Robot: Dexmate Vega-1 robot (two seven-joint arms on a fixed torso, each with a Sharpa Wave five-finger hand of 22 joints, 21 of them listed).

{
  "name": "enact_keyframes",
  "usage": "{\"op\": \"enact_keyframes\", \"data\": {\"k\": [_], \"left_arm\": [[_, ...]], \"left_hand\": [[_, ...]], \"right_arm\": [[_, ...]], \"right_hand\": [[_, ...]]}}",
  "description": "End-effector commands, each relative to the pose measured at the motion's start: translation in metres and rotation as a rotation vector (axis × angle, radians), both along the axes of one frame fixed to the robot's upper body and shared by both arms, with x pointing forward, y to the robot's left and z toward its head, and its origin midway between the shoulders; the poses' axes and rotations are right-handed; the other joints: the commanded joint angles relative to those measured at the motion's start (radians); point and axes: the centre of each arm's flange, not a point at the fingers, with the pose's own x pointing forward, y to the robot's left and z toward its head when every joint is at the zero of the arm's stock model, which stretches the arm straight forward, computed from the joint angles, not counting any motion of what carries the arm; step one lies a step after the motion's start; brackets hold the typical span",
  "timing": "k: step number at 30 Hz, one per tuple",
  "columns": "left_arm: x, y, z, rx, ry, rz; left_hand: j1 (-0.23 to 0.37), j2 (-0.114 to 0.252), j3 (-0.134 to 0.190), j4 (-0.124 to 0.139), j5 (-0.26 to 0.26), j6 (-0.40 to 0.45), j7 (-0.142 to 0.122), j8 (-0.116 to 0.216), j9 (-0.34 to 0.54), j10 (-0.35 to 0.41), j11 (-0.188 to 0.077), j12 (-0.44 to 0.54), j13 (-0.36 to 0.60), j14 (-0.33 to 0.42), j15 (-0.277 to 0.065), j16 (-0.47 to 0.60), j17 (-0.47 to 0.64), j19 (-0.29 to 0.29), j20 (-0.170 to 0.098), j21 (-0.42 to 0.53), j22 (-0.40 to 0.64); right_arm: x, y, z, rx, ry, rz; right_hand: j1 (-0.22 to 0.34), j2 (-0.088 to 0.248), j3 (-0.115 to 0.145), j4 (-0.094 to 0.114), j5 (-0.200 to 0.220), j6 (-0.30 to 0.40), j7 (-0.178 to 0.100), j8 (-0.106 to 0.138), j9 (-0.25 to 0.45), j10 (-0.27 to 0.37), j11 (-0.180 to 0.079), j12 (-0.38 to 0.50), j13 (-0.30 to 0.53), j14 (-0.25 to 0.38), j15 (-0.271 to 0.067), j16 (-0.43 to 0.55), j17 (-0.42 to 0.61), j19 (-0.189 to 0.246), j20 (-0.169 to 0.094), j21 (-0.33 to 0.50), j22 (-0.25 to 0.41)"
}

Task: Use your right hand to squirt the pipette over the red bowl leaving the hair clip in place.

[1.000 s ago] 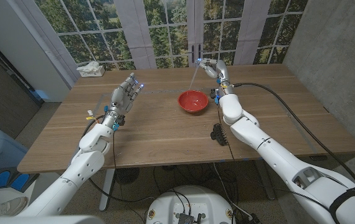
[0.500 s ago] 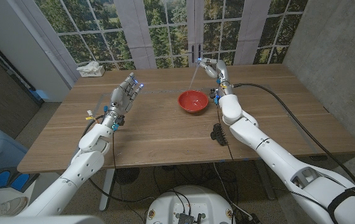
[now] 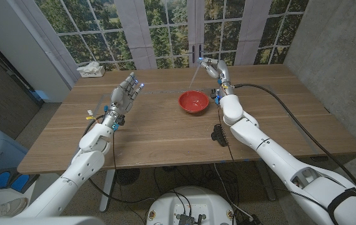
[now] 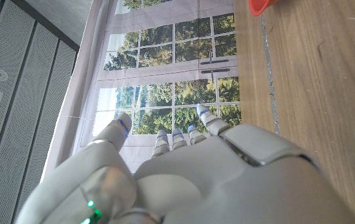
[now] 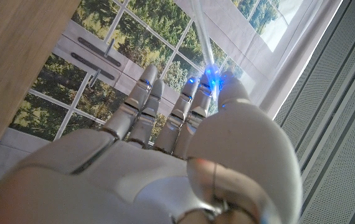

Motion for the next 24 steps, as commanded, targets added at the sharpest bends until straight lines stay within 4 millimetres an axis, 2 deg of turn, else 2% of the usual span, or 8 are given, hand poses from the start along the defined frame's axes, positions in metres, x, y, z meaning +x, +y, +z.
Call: {"op": "enact_keyframes", "data": {"k": [1, 6, 24], "left_arm": [[0.0, -0.001, -0.001, -0.005, 0.002, -0.004], [0.001, -0.002, -0.001, -0.002, 0.001, -0.009], [0.0, -0.002, -0.002, -0.006, -0.003, -0.017]], "left_hand": [[-0.006, 0.004, 0.002, -0.005, -0.003, -0.002, -0.001, 0.003, 0.002, -0.005, 0.002, 0.003, 0.0, -0.01, -0.051, 0.005, 0.001, 0.009, -0.002, 0.005, 0.003], [-0.008, 0.009, 0.005, -0.004, -0.003, -0.002, 0.0, 0.003, 0.002, -0.005, 0.002, 0.003, 0.0, -0.01, -0.05, 0.006, 0.002, 0.01, -0.001, 0.005, 0.003], [-0.015, 0.011, 0.008, -0.005, -0.003, 0.0, -0.001, 0.004, 0.002, -0.005, 0.004, 0.003, 0.0, -0.01, -0.051, 0.006, 0.002, 0.01, -0.001, 0.005, 0.003]], "right_arm": [[0.001, -0.002, 0.0, 0.001, 0.005, 0.008], [-0.001, -0.003, 0.0, 0.002, 0.006, 0.009], [-0.01, -0.004, -0.002, 0.006, -0.001, 0.007]], "right_hand": [[-0.008, -0.011, -0.009, -0.001, 0.005, -0.013, 0.004, -0.001, 0.003, -0.012, 0.002, -0.003, 0.003, 0.006, -0.16, -0.004, 0.001, 0.003, -0.046, 0.007, -0.001], [-0.017, -0.014, -0.014, 0.0, 0.008, -0.056, 0.017, -0.005, 0.004, -0.037, 0.006, -0.009, 0.003, 0.005, -0.161, -0.005, 0.001, 0.0, -0.043, 0.008, -0.002], [-0.03, -0.012, -0.018, 0.004, 0.014, -0.079, 0.024, 0.004, 0.003, -0.069, 0.005, -0.012, 0.006, 0.0, -0.162, -0.011, -0.001, 0.001, -0.036, 0.011, -0.003]]}}
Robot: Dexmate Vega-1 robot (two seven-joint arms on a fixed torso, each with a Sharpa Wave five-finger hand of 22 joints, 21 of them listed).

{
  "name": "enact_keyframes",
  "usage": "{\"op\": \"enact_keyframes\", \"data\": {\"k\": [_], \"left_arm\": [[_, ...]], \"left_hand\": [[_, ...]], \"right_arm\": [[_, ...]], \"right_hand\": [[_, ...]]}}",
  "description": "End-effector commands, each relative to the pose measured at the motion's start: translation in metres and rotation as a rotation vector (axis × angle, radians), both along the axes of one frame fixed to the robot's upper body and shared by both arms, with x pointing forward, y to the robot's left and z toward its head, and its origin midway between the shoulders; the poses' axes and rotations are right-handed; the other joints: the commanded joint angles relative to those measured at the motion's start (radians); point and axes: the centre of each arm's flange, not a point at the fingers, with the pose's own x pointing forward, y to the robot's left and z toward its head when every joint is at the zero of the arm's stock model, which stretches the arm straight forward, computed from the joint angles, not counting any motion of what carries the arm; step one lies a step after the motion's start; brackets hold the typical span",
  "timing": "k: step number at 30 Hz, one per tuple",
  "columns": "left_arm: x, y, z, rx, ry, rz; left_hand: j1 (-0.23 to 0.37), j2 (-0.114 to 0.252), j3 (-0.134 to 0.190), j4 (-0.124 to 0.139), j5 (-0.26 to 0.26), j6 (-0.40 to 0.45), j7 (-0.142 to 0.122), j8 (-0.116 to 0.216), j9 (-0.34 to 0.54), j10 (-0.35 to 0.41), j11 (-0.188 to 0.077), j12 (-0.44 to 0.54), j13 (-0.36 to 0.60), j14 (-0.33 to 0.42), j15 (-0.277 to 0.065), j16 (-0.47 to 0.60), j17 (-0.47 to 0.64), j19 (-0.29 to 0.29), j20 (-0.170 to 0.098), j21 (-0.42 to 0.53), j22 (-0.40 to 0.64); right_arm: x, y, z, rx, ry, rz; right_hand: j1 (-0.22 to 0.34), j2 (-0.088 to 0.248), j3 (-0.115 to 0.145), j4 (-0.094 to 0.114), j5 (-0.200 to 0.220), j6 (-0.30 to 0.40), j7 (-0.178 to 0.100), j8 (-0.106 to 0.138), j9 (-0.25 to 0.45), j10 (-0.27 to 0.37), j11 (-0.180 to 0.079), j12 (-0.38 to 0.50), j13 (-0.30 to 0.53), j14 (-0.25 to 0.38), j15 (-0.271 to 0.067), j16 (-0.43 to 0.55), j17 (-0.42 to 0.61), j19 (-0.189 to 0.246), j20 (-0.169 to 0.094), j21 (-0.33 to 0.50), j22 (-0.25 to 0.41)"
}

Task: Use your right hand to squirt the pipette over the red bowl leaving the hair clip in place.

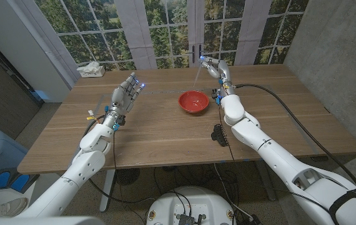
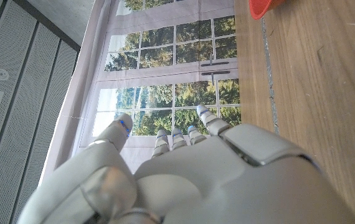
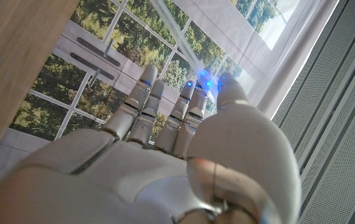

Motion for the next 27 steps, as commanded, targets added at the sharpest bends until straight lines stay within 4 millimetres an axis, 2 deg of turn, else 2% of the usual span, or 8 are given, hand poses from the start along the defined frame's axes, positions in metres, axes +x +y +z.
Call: {"op": "enact_keyframes", "data": {"k": [1, 7, 8, 13, 14, 16, 22, 27], "left_arm": [[0.0, 0.0, -0.001, -0.004, -0.003, -0.006], [-0.001, 0.001, -0.002, -0.004, -0.004, -0.007], [-0.001, 0.001, -0.002, -0.004, -0.003, -0.007], [-0.001, 0.001, -0.003, -0.004, -0.004, -0.01], [-0.002, 0.001, -0.003, -0.004, -0.006, -0.011], [-0.002, 0.001, -0.002, -0.003, -0.006, -0.008], [-0.001, -0.001, 0.0, 0.007, -0.012, -0.019], [-0.001, -0.002, 0.001, 0.008, -0.018, -0.024]], "left_hand": [[-0.005, 0.001, 0.008, -0.005, -0.003, 0.0, 0.0, 0.004, 0.002, -0.005, 0.004, 0.004, 0.0, -0.01, -0.051, 0.006, 0.002, 0.01, -0.001, 0.005, 0.003], [-0.007, 0.0, 0.009, -0.005, -0.003, -0.001, -0.001, 0.004, 0.002, -0.005, 0.003, 0.003, 0.0, -0.01, -0.051, 0.006, 0.002, 0.01, -0.001, 0.005, 0.003], [-0.007, 0.0, 0.009, -0.005, -0.003, -0.001, -0.001, 0.004, 0.002, -0.005, 0.003, 0.003, 0.0, -0.01, -0.051, 0.006, 0.002, 0.01, -0.001, 0.005, 0.003], [-0.009, 0.0, 0.01, -0.006, -0.003, -0.001, -0.001, 0.004, 0.002, -0.005, 0.003, 0.004, 0.0, -0.009, -0.051, 0.006, 0.002, 0.01, -0.001, 0.005, 0.003], [-0.009, 0.0, 0.01, -0.006, -0.003, -0.001, -0.001, 0.004, 0.002, -0.004, 0.003, 0.004, 0.0, -0.01, -0.051, 0.006, 0.002, 0.01, -0.001, 0.005, 0.003], [-0.01, 0.0, 0.01, -0.006, -0.003, -0.001, -0.001, 0.004, 0.002, -0.005, 0.004, 0.003, 0.0, -0.01, -0.051, 0.006, 0.002, 0.01, -0.001, 0.005, 0.003], [-0.012, 0.0, 0.011, -0.006, -0.003, -0.001, -0.001, 0.004, 0.002, -0.005, 0.004, 0.003, 0.0, -0.01, -0.051, 0.006, 0.002, 0.01, 0.0, 0.005, 0.003], [-0.014, 0.0, 0.012, -0.007, -0.003, -0.002, -0.001, 0.004, 0.002, -0.004, 0.002, 0.004, 0.0, -0.01, -0.052, 0.006, 0.002, 0.01, -0.001, 0.005, 0.003]], "right_arm": [[-0.006, -0.001, -0.002, 0.001, -0.003, -0.005], [-0.01, 0.0, -0.004, 0.0, 0.0, 0.007], [-0.011, 0.0, -0.005, -0.002, 0.0, 0.004], [-0.017, -0.001, -0.007, 0.004, -0.011, 0.012], [-0.019, -0.001, -0.008, -0.003, -0.013, 0.013], [-0.023, -0.001, -0.01, 0.0, -0.014, 0.005], [-0.032, -0.003, -0.014, 0.002, -0.034, 0.013], [-0.037, -0.004, -0.016, 0.012, -0.038, 0.005]], "right_hand": [[0.003, -0.001, -0.004, -0.003, 0.007, 0.005, 0.002, 0.009, 0.003, -0.003, 0.0, 0.0, 0.006, 0.0, -0.162, -0.004, -0.002, 0.002, -0.035, 0.003, 0.002], [0.0, 0.002, -0.003, -0.002, 0.01, 0.021, -0.002, 0.018, 0.003, -0.006, 0.0, 0.002, 0.007, 0.002, -0.162, -0.005, -0.003, 0.003, -0.035, 0.004, 0.001], [0.0, 0.007, -0.002, -0.002, 0.011, 0.046, -0.008, 0.028, 0.003, -0.002, -0.001, 0.007, 0.009, 0.004, -0.163, -0.004, -0.002, 0.004, -0.035, 0.005, 0.001], [0.0, 0.007, -0.001, -0.004, 0.013, 0.04, 0.001, 0.025, 0.002, 0.0, -0.001, 0.009, 0.01, 0.004, -0.163, -0.006, -0.003, 0.007, -0.034, 0.007, 0.001], [-0.003, 0.013, -0.003, -0.004, 0.012, 0.101, -0.004, 0.046, 0.004, 0.009, -0.002, 0.016, 0.012, 0.005, -0.158, -0.001, 0.001, 0.005, -0.034, 0.007, 0.0], [0.009, 0.029, 0.005, -0.01, 0.013, 0.148, 0.01, 0.057, 0.002, 0.033, -0.004, 0.026, 0.014, 0.018, -0.166, 0.008, 0.006, 0.009, -0.041, 0.01, 0.0], [0.014, 0.03, 0.009, -0.016, 0.013, 0.162, 0.017, 0.056, 0.0, 0.04, -0.003, 0.026, 0.011, 0.022, -0.166, 0.006, 0.002, 0.015, -0.04, 0.014, 0.0], [0.01, 0.022, 0.009, -0.019, 0.011, 0.13, 0.016, 0.039, 0.001, 0.03, 0.0, 0.017, 0.005, 0.025, -0.163, 0.002, -0.003, 0.017, -0.034, 0.016, 0.0]]}}
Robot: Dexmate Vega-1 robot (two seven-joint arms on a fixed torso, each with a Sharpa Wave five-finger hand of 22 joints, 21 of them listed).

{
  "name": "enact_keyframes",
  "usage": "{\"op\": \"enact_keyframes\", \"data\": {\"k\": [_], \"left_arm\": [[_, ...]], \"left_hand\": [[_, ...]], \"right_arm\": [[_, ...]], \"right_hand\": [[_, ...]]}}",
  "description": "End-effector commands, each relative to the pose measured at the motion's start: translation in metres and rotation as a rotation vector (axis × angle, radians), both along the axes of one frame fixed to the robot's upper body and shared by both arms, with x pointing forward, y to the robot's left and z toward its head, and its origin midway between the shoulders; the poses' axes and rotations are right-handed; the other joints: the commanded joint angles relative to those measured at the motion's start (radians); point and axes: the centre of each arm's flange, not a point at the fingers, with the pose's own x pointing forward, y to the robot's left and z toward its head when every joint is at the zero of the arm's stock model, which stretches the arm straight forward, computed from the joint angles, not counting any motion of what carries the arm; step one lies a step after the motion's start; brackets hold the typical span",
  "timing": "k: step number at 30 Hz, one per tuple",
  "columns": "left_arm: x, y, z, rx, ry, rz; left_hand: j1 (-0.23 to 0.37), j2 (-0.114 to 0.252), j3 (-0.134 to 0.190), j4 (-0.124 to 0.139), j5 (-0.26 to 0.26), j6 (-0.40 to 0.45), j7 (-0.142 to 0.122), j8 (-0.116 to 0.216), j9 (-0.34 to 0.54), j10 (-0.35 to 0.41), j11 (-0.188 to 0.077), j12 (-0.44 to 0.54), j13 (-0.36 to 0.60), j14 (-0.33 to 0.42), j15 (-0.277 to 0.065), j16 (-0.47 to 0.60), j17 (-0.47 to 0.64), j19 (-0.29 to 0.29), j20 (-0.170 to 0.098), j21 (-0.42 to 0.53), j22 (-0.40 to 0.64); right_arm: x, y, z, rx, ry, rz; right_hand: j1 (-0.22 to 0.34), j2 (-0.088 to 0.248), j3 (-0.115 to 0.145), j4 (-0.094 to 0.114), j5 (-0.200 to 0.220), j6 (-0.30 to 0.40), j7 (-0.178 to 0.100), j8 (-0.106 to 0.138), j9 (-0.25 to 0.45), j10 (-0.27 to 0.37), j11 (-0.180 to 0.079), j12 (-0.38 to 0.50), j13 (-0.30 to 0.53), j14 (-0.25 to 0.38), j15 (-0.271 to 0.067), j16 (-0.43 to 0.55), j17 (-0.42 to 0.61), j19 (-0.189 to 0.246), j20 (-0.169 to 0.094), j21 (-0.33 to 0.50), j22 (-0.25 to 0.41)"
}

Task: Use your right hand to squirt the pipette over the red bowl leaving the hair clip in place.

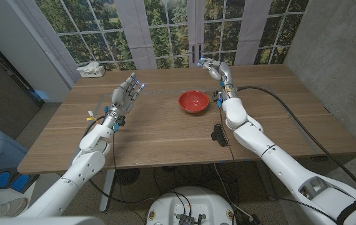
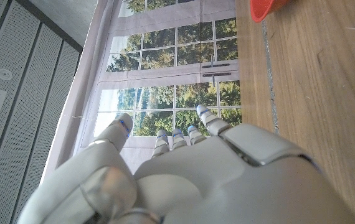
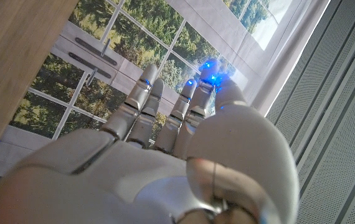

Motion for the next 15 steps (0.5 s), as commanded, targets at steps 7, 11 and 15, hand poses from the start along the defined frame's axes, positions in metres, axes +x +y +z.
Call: {"op": "enact_keyframes", "data": {"k": [7, 11, 15], "left_arm": [[-0.004, -0.002, 0.001, 0.006, -0.015, -0.012], [-0.007, -0.001, 0.0, 0.008, -0.015, -0.01], [-0.01, -0.001, -0.002, 0.009, -0.016, -0.009]], "left_hand": [[-0.012, 0.005, 0.009, -0.003, -0.003, -0.002, -0.001, 0.004, 0.002, -0.004, 0.002, 0.004, 0.0, -0.009, -0.051, 0.006, 0.002, 0.011, 0.0, 0.005, 0.003], [-0.013, 0.005, 0.01, -0.004, -0.004, -0.002, -0.001, 0.003, 0.002, -0.004, 0.002, 0.004, 0.0, -0.01, -0.051, 0.006, 0.002, 0.011, 0.0, 0.005, 0.003], [-0.015, 0.005, 0.011, -0.004, -0.004, -0.002, -0.001, 0.004, 0.002, -0.004, 0.003, 0.004, 0.0, -0.009, -0.052, 0.006, 0.002, 0.011, -0.001, 0.005, 0.003]], "right_arm": [[-0.019, -0.003, -0.009, 0.013, -0.026, 0.005], [-0.023, -0.002, -0.012, 0.011, -0.025, 0.012], [-0.028, -0.002, -0.016, 0.011, -0.023, 0.014]], "right_hand": [[-0.024, -0.012, -0.005, 0.001, -0.002, -0.046, 0.0, -0.021, 0.003, -0.015, 0.005, -0.009, -0.004, 0.007, -0.154, -0.003, -0.006, 0.005, -0.031, 0.007, -0.001], [-0.028, -0.012, -0.005, 0.002, -0.003, -0.055, -0.002, -0.024, 0.004, -0.021, 0.005, -0.011, -0.004, 0.004, -0.157, -0.005, -0.007, 0.004, -0.029, 0.007, -0.001], [-0.034, -0.012, -0.005, 0.003, -0.004, -0.066, -0.009, -0.027, 0.005, -0.029, 0.006, -0.014, -0.005, 0.003, -0.157, -0.007, -0.008, 0.003, -0.026, 0.007, -0.001]]}}
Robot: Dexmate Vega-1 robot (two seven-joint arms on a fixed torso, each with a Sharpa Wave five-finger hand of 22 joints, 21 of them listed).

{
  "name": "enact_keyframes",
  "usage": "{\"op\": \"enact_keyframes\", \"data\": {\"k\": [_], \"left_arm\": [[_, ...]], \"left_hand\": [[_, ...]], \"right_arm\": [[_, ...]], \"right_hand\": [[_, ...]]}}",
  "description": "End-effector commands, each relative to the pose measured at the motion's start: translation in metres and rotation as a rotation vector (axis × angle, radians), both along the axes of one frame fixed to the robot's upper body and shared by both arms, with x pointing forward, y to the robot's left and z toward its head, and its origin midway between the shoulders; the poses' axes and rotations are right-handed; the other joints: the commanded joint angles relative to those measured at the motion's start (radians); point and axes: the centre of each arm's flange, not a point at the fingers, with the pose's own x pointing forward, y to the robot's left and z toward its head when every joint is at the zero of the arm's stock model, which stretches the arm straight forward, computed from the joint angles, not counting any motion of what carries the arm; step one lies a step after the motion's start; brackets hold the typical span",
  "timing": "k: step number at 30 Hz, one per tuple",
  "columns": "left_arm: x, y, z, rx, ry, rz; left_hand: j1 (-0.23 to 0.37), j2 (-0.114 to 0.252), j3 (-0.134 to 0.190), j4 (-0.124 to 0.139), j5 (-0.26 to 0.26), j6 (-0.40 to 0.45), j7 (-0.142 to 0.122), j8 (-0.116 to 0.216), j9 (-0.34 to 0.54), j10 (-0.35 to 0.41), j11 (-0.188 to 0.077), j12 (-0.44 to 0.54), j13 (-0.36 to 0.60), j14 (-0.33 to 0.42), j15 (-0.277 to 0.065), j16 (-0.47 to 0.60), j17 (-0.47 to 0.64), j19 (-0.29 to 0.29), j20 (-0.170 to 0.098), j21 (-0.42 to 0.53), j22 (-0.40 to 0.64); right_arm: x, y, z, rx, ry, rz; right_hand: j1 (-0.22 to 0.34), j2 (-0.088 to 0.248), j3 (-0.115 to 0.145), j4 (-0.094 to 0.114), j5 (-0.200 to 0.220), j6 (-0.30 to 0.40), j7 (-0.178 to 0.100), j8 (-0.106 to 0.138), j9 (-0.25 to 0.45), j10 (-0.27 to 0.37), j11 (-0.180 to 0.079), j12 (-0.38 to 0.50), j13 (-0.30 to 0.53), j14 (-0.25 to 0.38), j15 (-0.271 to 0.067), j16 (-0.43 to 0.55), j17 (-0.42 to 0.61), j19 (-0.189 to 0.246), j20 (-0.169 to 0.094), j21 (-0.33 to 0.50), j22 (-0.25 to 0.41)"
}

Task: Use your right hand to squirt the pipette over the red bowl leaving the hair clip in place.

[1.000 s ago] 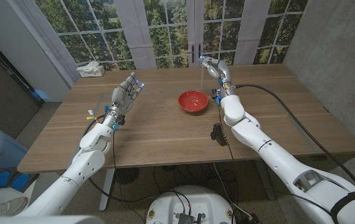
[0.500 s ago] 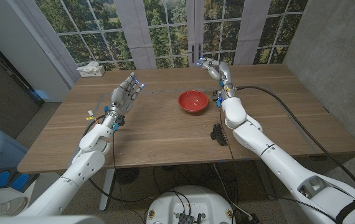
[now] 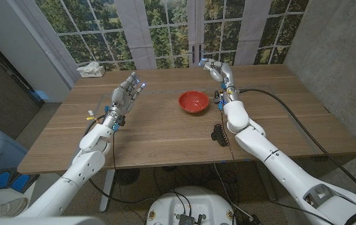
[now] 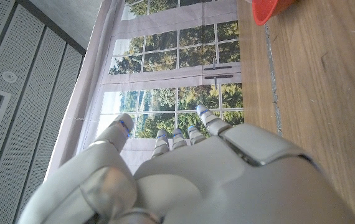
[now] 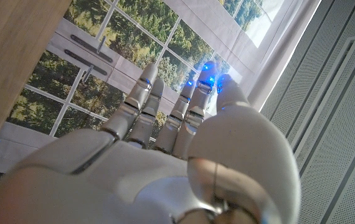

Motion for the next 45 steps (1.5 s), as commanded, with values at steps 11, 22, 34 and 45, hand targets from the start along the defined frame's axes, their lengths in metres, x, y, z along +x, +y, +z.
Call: {"op": "enact_keyframes", "data": {"k": [11, 22, 34, 45], "left_arm": [[-0.016, 0.003, -0.006, 0.012, -0.003, -0.002], [-0.029, 0.012, -0.016, 0.01, 0.004, 0.007], [-0.035, 0.018, -0.022, 0.018, 0.013, 0.002], [-0.038, 0.018, -0.026, 0.027, 0.025, 0.002]], "left_hand": [[-0.012, -0.004, 0.008, -0.002, -0.004, -0.002, -0.002, 0.004, 0.002, -0.005, 0.003, 0.003, 0.0, -0.009, -0.053, 0.006, 0.002, 0.011, -0.002, 0.005, 0.003], [-0.016, -0.005, 0.009, -0.003, -0.004, -0.003, -0.002, 0.003, 0.002, -0.006, 0.001, 0.003, 0.0, -0.011, -0.052, 0.006, 0.002, 0.01, -0.002, 0.005, 0.003], [-0.021, -0.011, 0.009, -0.007, -0.005, -0.009, -0.005, 0.002, 0.002, -0.01, -0.001, 0.002, 0.0, -0.014, -0.054, 0.004, 0.001, 0.01, -0.008, 0.005, 0.003], [-0.025, -0.01, 0.01, -0.009, -0.006, -0.012, -0.005, 0.001, 0.002, -0.01, -0.003, 0.002, 0.0, -0.017, -0.058, 0.004, 0.001, 0.011, -0.014, 0.005, 0.003]], "right_arm": [[-0.025, -0.005, -0.02, 0.011, 0.013, 0.028], [-0.038, -0.007, -0.033, 0.006, 0.049, 0.049], [-0.048, -0.016, -0.046, 0.013, 0.099, 0.094], [-0.052, -0.029, -0.052, 0.019, 0.136, 0.146]], "right_hand": [[-0.057, -0.007, -0.019, 0.016, -0.018, -0.092, 0.0, -0.019, 0.005, -0.04, 0.02, -0.013, -0.01, 0.005, -0.145, 0.001, 0.005, 0.001, -0.011, 0.008, -0.001], [-0.09, -0.003, -0.034, 0.021, -0.045, -0.185, 0.017, -0.026, 0.007, -0.055, 0.052, -0.01, -0.018, -0.009, -0.141, 0.023, 0.036, -0.005, 0.001, 0.008, 0.0], [-0.14, 0.009, -0.049, 0.028, -0.09, -0.32, 0.04, -0.026, 0.008, -0.123, 0.109, -0.019, -0.034, -0.023, -0.111, 0.044, 0.067, -0.029, 0.018, 0.003, 0.001], [-0.192, 0.013, -0.063, 0.035, -0.128, -0.426, 0.055, -0.027, 0.006, -0.193, 0.158, -0.024, -0.057, -0.071, -0.08, 0.026, 0.06, -0.061, 0.022, -0.007, 0.001]]}}
